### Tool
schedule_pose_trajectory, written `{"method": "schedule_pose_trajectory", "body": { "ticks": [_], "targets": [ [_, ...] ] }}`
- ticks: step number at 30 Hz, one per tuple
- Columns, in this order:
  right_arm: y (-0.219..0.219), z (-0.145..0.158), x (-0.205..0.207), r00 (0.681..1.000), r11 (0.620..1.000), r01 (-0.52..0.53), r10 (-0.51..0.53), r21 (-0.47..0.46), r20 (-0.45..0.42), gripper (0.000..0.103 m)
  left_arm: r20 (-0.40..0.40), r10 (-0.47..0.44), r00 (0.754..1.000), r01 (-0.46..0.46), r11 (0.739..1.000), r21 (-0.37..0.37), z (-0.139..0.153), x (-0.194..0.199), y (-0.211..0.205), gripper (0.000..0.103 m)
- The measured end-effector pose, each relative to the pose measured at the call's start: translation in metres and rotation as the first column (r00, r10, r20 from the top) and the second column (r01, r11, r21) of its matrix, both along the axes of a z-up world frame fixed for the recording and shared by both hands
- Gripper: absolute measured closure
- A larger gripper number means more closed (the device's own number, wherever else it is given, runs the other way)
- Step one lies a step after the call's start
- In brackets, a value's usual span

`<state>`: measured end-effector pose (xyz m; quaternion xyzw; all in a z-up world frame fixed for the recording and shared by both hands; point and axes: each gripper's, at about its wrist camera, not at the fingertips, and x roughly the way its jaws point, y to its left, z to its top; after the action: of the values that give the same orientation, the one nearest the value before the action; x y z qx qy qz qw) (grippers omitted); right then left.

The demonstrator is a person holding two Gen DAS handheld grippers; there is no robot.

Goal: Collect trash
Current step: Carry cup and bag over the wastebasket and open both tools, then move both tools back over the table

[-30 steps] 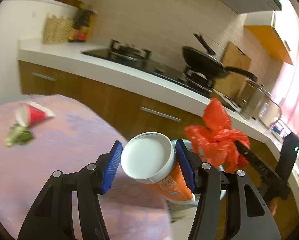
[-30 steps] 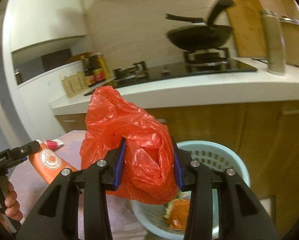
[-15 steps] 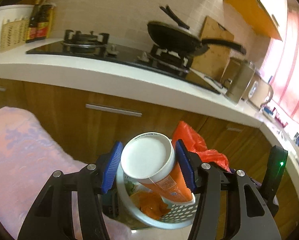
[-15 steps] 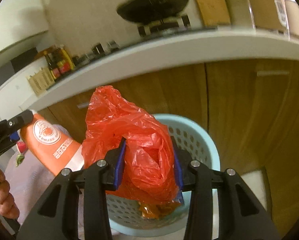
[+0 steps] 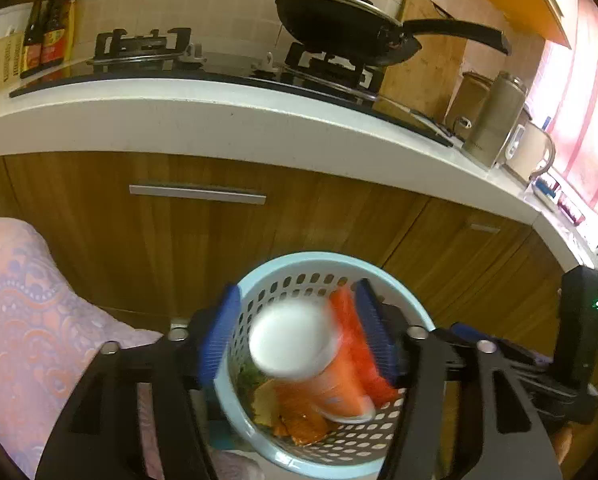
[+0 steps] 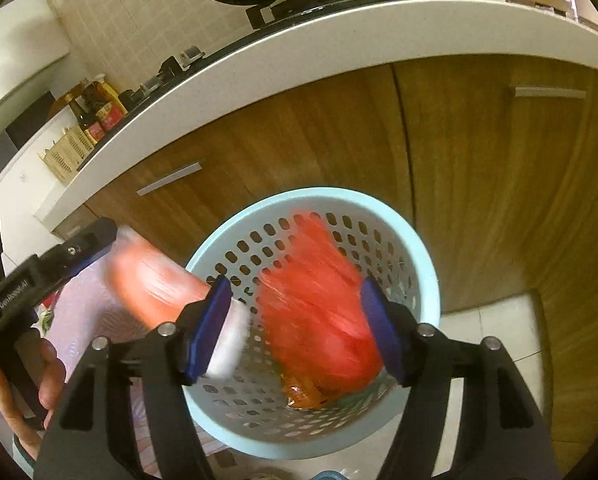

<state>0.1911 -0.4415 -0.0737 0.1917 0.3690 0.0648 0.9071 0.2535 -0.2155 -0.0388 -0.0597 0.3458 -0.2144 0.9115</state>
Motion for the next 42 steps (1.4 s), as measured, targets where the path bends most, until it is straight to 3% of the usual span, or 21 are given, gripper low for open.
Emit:
{"method": "schedule_pose_trajectory", "body": {
  "ticks": [1, 2, 8, 13, 23, 30, 37, 42],
  "targets": [
    [0.0, 0.002, -0.001, 1.0, 1.0, -0.001, 0.001, 0.001, 0.004, 0.039, -0.003, 0.0, 1.0, 0.0, 1.0, 0.005, -0.001, -0.001, 0.0, 0.03],
    [0.001, 0.005, -0.003, 1.0, 1.0, 0.0, 0.0, 0.003, 0.01, 0.039, -0.003, -0.004, 1.0, 0.004, 1.0, 0.008, -0.002, -0.003, 0.001, 0.029],
    [0.012, 0.026, -0.014, 0.997, 1.0, -0.019, 0.02, -0.007, 0.075, 0.039, 0.013, -0.008, 1.0, 0.008, 1.0, -0.008, 0.004, -0.021, 0.015, 0.029],
    [0.035, 0.048, -0.021, 0.988, 0.997, -0.073, 0.072, -0.002, 0.137, 0.039, 0.063, 0.034, 0.997, -0.032, 0.999, -0.032, 0.022, -0.047, 0.052, 0.029],
    [0.138, 0.096, -0.023, 0.935, 0.967, -0.243, 0.253, -0.071, 0.248, 0.039, 0.176, 0.185, 0.967, -0.181, 0.983, -0.039, 0.058, -0.097, 0.15, 0.029],
    [0.213, 0.103, -0.017, 0.901, 0.939, -0.326, 0.343, -0.107, 0.264, 0.039, 0.204, 0.3, 0.932, -0.297, 0.954, -0.047, 0.06, -0.122, 0.221, 0.029],
    [0.307, 0.091, 0.003, 0.868, 0.895, -0.424, 0.445, -0.135, 0.22, 0.039, 0.136, 0.418, 0.898, -0.428, 0.902, 0.056, 0.029, -0.124, 0.304, 0.029],
    [0.374, 0.09, 0.014, 0.814, 0.842, -0.504, 0.537, -0.191, 0.221, 0.039, 0.026, 0.444, 0.896, -0.445, 0.895, 0.028, 0.006, -0.103, 0.362, 0.029]
  ]
}}
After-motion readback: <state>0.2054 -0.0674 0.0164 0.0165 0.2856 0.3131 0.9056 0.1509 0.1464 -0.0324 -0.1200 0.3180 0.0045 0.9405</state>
